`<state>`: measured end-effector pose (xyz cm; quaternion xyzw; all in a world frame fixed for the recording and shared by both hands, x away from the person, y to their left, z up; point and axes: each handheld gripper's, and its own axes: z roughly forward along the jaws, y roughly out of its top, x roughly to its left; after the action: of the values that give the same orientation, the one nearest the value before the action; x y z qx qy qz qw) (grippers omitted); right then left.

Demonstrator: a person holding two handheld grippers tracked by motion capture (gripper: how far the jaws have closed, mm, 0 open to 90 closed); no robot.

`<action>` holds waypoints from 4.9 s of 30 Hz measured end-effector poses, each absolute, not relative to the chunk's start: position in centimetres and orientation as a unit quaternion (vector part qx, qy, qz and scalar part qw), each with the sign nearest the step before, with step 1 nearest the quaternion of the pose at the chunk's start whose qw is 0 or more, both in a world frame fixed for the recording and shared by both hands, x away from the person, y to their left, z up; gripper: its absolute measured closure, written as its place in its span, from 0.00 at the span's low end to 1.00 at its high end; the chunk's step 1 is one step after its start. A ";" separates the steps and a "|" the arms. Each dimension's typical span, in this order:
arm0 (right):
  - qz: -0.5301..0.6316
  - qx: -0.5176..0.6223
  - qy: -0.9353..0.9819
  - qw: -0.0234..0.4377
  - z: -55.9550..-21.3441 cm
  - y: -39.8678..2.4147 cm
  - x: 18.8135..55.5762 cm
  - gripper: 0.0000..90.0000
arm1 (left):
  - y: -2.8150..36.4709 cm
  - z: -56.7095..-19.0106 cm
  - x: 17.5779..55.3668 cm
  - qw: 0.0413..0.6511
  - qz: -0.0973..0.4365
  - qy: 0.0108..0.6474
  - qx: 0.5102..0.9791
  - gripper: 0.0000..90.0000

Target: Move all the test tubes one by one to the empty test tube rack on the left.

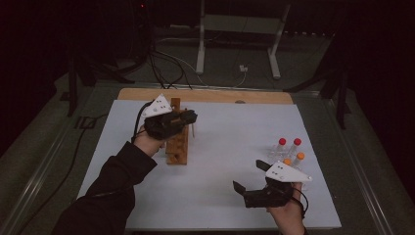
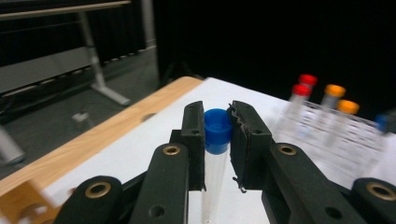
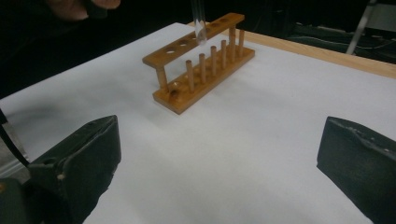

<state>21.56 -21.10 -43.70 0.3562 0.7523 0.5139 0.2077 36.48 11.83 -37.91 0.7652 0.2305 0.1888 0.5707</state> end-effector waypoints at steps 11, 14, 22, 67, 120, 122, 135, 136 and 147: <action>0.519 0.349 0.752 0.209 -43.5 -21.1 21.3 0.00 | 14.1 -37.7 40.3 0.565 0.236 0.293 0.734 0.86; 0.521 0.347 0.752 0.207 -43.5 -21.1 21.3 0.00 | 14.6 -37.4 41.5 0.562 0.249 0.304 0.727 0.86; 0.522 0.342 0.754 0.203 -43.5 -21.0 21.3 0.00 | 14.7 -37.3 44.4 0.550 0.273 0.321 0.721 0.86; 0.534 0.337 0.753 0.186 -43.1 -21.3 21.2 0.00 | 15.0 -46.3 48.8 0.492 0.280 0.396 0.723 0.86; 0.506 0.409 0.724 0.228 -43.0 -32.1 19.5 0.00 | 16.1 -44.1 28.4 0.568 0.088 0.205 0.792 0.02; 0.503 0.416 0.724 0.223 -43.6 -32.4 19.2 0.00 | 16.0 -44.3 28.1 0.564 0.087 0.201 0.796 0.02; 0.456 0.460 0.736 0.198 -46.8 -32.9 19.1 0.31 | 15.9 -45.1 27.7 0.558 0.085 0.198 0.802 0.02; 0.452 0.463 0.736 0.199 -46.9 -32.9 19.2 0.38 | 15.9 -45.1 27.7 0.558 0.085 0.198 0.801 0.02; 0.419 0.472 0.744 0.218 -47.5 -33.0 20.4 0.68 | 16.0 -45.3 27.9 0.554 0.083 0.199 0.804 0.02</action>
<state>20.36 -32.96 -47.54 0.4724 0.7438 0.4194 0.2185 27.85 15.96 -45.32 0.8042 0.1985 0.0829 0.5541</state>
